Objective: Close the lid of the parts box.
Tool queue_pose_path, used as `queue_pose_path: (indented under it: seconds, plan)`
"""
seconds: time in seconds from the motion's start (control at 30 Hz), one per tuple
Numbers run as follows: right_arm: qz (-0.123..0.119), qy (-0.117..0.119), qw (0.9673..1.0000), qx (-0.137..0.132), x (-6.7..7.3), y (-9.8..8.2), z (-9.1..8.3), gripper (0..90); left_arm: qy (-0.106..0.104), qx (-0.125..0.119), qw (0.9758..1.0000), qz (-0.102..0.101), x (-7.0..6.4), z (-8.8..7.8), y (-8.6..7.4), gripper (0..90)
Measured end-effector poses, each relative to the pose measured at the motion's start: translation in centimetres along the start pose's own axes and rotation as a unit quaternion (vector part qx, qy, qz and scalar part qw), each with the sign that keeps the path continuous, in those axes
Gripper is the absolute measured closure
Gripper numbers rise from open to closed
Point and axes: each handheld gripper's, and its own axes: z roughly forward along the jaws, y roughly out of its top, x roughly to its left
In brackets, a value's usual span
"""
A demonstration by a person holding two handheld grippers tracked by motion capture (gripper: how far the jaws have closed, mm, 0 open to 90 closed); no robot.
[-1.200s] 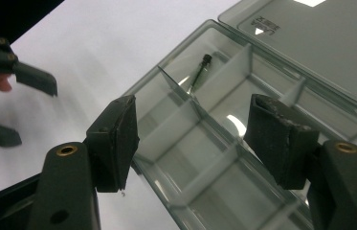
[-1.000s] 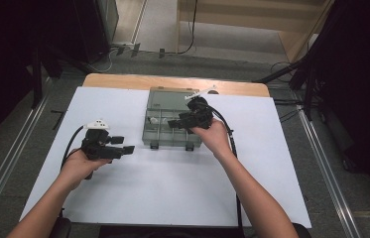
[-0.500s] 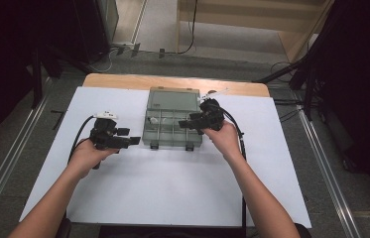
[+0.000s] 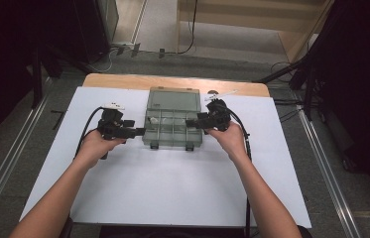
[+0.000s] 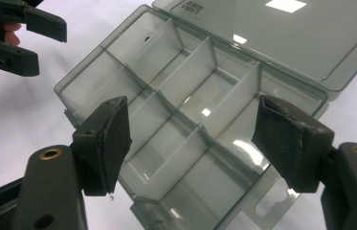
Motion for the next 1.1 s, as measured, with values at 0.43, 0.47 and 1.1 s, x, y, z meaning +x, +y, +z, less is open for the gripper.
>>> queue_pose_path:
  seconds: [0.43,0.47,1.1]
  plan:
    - [0.012,-0.024,0.9996,-0.005,-1.8,0.5,0.2,32.0,0.018,-0.006,0.9998,-0.011,1.2,2.0,2.7,33.8]
    - [0.014,-0.028,0.9995,-0.005,-1.9,0.7,0.3,32.3,0.020,-0.005,0.9997,-0.011,1.3,2.1,2.9,33.9]
    - [0.050,-0.055,0.9972,-0.007,-4.9,2.4,1.9,34.8,0.045,-0.001,0.9984,-0.034,2.9,5.5,5.7,33.9]
